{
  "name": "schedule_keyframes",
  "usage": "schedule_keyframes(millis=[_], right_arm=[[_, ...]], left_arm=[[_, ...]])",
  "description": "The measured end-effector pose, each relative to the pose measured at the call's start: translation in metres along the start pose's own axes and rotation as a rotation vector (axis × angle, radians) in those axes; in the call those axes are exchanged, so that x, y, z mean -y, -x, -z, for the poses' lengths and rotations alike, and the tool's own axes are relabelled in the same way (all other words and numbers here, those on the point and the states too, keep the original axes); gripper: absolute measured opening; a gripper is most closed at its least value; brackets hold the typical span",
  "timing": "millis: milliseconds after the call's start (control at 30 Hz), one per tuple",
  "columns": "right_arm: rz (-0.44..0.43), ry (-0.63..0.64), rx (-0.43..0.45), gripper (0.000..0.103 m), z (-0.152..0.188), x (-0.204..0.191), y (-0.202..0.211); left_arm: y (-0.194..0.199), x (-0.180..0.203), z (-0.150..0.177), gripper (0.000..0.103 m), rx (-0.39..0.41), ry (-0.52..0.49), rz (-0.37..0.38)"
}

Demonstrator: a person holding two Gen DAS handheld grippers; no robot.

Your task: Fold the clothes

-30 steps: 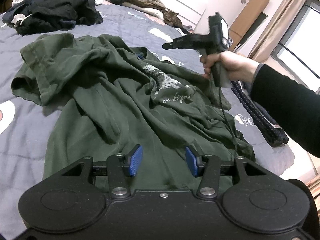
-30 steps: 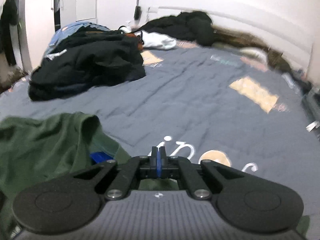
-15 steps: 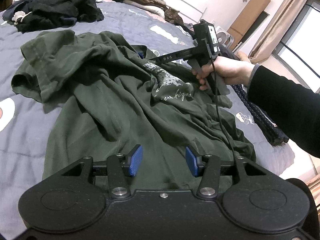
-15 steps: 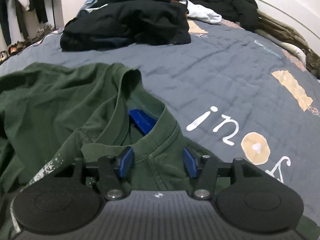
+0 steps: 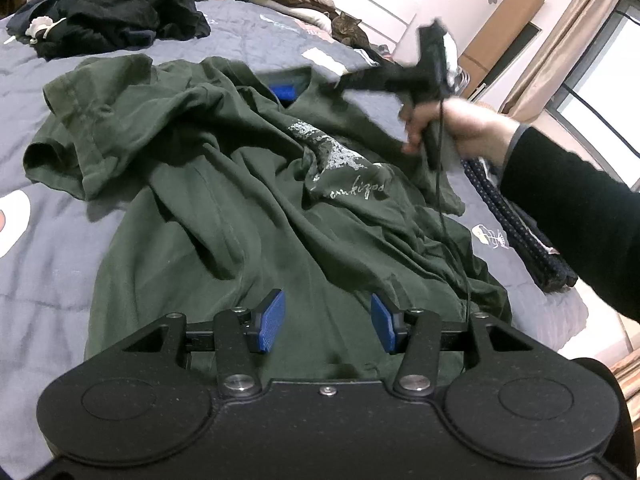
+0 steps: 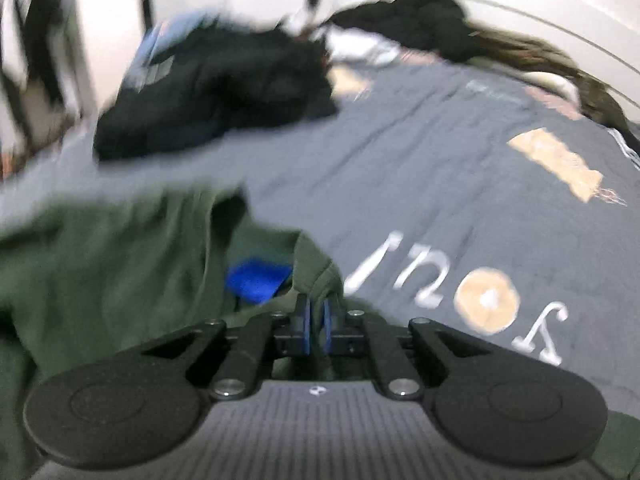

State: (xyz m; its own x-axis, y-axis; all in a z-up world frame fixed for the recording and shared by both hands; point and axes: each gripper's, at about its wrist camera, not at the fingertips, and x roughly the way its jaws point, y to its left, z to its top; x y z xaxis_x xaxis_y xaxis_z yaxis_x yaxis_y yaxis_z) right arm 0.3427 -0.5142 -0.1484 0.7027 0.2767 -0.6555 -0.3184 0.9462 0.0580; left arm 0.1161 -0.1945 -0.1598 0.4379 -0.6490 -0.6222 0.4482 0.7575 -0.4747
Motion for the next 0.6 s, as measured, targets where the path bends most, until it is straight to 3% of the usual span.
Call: schedule_keyframes(millis=[233, 333, 467, 567, 600], right_arm=[[0.156, -0.122, 0.161, 0.005, -0.044, 0.041, -0.001], [0.219, -0.164, 0.140, 0.009, -0.048, 0.054, -0.025], [0.295, -0.087, 0.080, 0.012, -0.040, 0.045, -0.045], [0.290, -0.091, 0.095, 0.031, -0.039, 0.038, -0.030], [0.283, -0.099, 0.110, 0.043, -0.040, 0.035, -0.019]], left_arm=[[-0.001, -0.001, 0.001, 0.047, -0.001, 0.003, -0.011], [-0.001, -0.002, 0.002, 0.048, 0.000, 0.007, -0.019], [0.000, -0.003, 0.002, 0.048, 0.005, 0.009, -0.028], [0.003, -0.006, 0.000, 0.048, 0.020, 0.019, -0.038], [0.004, -0.007, -0.001, 0.047, 0.027, 0.022, -0.043]])
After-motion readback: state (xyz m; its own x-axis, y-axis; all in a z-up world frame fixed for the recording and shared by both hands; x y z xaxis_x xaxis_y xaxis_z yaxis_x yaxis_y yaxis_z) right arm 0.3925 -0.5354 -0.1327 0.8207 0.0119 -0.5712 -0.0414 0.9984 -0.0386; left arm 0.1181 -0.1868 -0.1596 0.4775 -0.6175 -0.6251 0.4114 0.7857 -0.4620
